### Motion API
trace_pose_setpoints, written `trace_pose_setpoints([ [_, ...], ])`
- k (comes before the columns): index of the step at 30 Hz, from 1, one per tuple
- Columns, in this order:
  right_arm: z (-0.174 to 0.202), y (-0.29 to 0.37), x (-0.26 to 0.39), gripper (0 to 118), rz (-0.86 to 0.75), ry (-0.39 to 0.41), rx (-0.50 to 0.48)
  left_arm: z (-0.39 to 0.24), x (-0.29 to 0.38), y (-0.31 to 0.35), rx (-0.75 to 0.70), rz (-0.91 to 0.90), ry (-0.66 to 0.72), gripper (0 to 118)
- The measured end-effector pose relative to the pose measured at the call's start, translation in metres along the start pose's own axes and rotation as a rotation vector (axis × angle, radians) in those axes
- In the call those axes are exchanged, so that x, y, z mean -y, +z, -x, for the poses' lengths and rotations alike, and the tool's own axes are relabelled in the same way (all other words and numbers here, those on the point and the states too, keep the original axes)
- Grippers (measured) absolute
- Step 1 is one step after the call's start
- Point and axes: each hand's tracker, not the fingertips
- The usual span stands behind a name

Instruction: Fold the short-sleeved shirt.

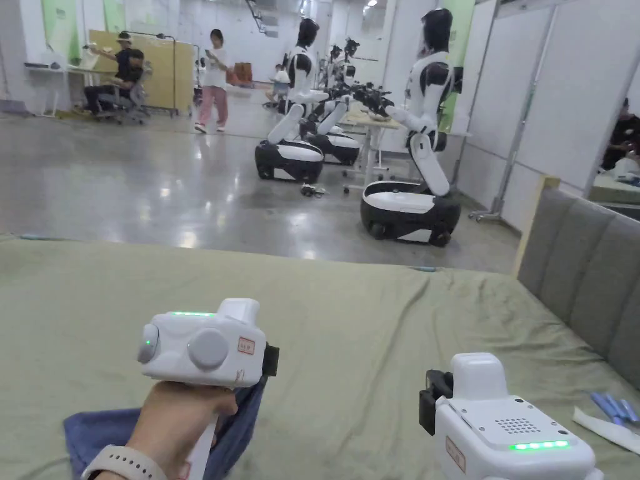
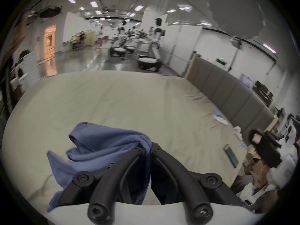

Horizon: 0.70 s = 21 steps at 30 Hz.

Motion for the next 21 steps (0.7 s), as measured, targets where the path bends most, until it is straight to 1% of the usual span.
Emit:
trace_pose_setpoints([
  [3, -0.032, 0.005, 0.005, 0, 0.007, -0.016, 0.051, -0.047, -0.012, -0.02, 0.122, 0.003, -0.002, 7],
  [5, -0.051, 0.005, 0.009, 0, 0.019, -0.026, 0.088, -0.072, -0.015, -0.037, 0.156, 0.016, -0.033, 7],
  [7, -0.066, 0.006, 0.014, 0, 0.024, -0.039, 0.11, -0.089, -0.011, -0.06, 0.152, 0.054, -0.061, 6],
  [9, -0.079, 0.004, 0.019, 0, 0.035, -0.051, 0.13, -0.096, 0.0, -0.086, 0.113, 0.11, -0.095, 6],
  [12, -0.09, -0.002, 0.027, 0, 0.051, -0.06, 0.146, -0.093, 0.022, -0.129, 0.0, 0.209, -0.125, 6],
  [13, -0.093, -0.006, 0.029, 0, 0.057, -0.061, 0.151, -0.09, 0.031, -0.144, -0.046, 0.268, -0.133, 6],
  [16, -0.094, -0.013, 0.035, 0, 0.072, -0.073, 0.146, -0.074, 0.055, -0.173, -0.133, 0.374, -0.121, 6],
  [19, -0.088, -0.02, 0.039, 0, 0.08, -0.069, 0.136, -0.063, 0.065, -0.171, -0.106, 0.353, -0.1, 7],
  [20, -0.086, -0.021, 0.039, 0, 0.082, -0.066, 0.131, -0.062, 0.063, -0.162, -0.088, 0.335, -0.095, 9],
  [21, -0.083, -0.022, 0.04, 0, 0.082, -0.063, 0.126, -0.062, 0.061, -0.152, -0.067, 0.302, -0.094, 24],
])
